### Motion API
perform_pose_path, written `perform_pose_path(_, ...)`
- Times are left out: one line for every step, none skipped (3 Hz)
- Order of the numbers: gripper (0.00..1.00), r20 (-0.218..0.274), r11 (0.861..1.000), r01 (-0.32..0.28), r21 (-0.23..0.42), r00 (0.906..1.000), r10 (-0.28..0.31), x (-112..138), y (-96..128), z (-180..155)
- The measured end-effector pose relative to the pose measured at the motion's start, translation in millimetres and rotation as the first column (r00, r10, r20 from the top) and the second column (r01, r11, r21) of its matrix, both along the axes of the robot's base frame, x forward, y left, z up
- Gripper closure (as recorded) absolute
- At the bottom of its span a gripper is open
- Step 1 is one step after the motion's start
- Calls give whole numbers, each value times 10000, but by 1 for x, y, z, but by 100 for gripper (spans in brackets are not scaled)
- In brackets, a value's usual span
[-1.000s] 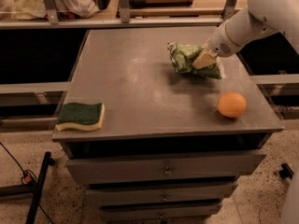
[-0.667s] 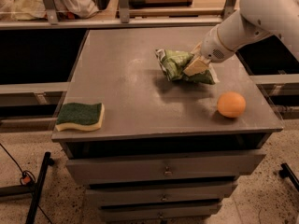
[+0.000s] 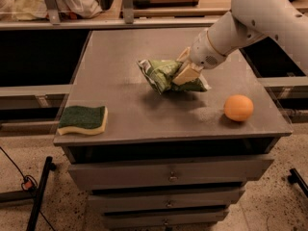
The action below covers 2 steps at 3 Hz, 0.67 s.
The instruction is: Move green jalapeno chip bag near sponge
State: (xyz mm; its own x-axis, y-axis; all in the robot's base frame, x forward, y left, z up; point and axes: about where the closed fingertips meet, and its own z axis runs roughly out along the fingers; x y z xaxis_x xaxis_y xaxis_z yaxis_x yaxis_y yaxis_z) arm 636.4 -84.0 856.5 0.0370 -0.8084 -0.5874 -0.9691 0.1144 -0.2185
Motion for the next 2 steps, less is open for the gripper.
perform_pose_path(100, 72, 9952, -933, 297, 9956, 932, -11, 29, 5)
perform_pose_path(100, -3, 9854, -1592, 599, 9872, 1596, -21, 51, 7)
